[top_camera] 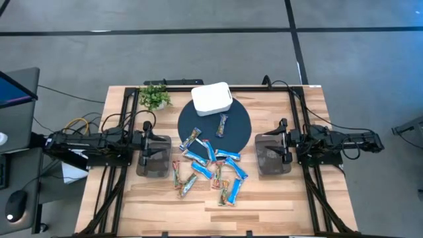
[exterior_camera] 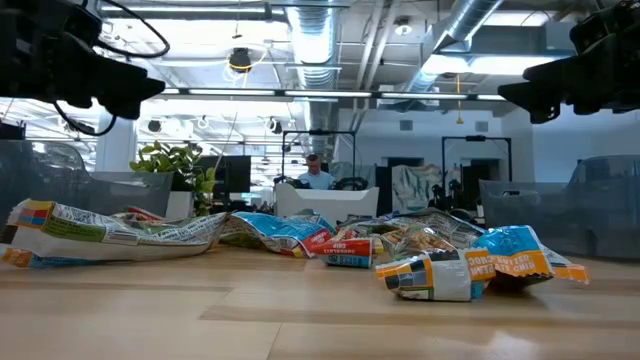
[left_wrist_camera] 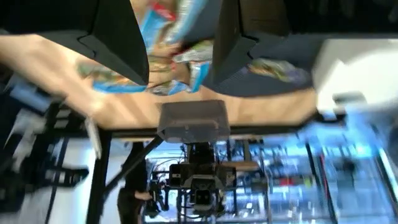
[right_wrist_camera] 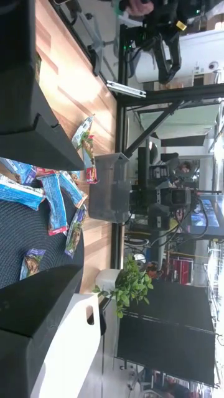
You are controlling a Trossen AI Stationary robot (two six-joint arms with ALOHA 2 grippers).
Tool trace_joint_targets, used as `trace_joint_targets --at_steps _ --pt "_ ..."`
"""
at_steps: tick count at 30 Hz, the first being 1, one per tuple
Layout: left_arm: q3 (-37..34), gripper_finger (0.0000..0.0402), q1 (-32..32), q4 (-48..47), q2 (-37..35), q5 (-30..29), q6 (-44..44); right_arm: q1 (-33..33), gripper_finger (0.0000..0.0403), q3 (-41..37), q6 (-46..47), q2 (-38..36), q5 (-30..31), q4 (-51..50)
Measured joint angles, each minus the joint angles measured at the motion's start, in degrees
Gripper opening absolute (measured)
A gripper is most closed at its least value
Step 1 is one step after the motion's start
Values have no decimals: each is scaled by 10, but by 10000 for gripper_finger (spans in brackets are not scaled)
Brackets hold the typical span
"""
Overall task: Pick and place Granola Bars by type
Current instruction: Put the blue granola bar into the white bin
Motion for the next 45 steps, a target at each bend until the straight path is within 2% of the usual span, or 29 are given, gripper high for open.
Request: trace_joint_targets --at_steps 5,7,10,15,22,25,27,30,33,36,40,45 --pt "0 171 0 -7 0 0 -211 0 253 0 0 0 0 0" --pt "0 171 0 -7 0 0 -264 0 253 0 0 0 0 0" --pt "0 171 0 -7 0 -7 -307 0 253 0 0 0 0 0" --pt "0 171 0 9 0 -57 -409 0 253 0 0 0 0 0" --pt "0 171 0 19 0 -185 -470 0 253 0 0 0 0 0" --pt "0 171 0 22 0 -221 -467 0 253 0 5 0 0 2" --pt "0 171 0 23 0 -236 -454 0 253 0 75 1 0 25" --pt "0 171 0 24 0 -251 -454 3 253 0 251 0 1 71" --pt "0 171 0 24 0 -245 -505 3 253 0 374 -2 2 95" --pt "0 171 0 24 0 -226 -527 -1 253 0 429 -2 22 93" --pt "0 171 1 24 0 -230 -504 -6 253 0 476 -2 43 103" --pt "0 171 1 36 0 -226 -540 -15 253 0 504 -2 161 109"
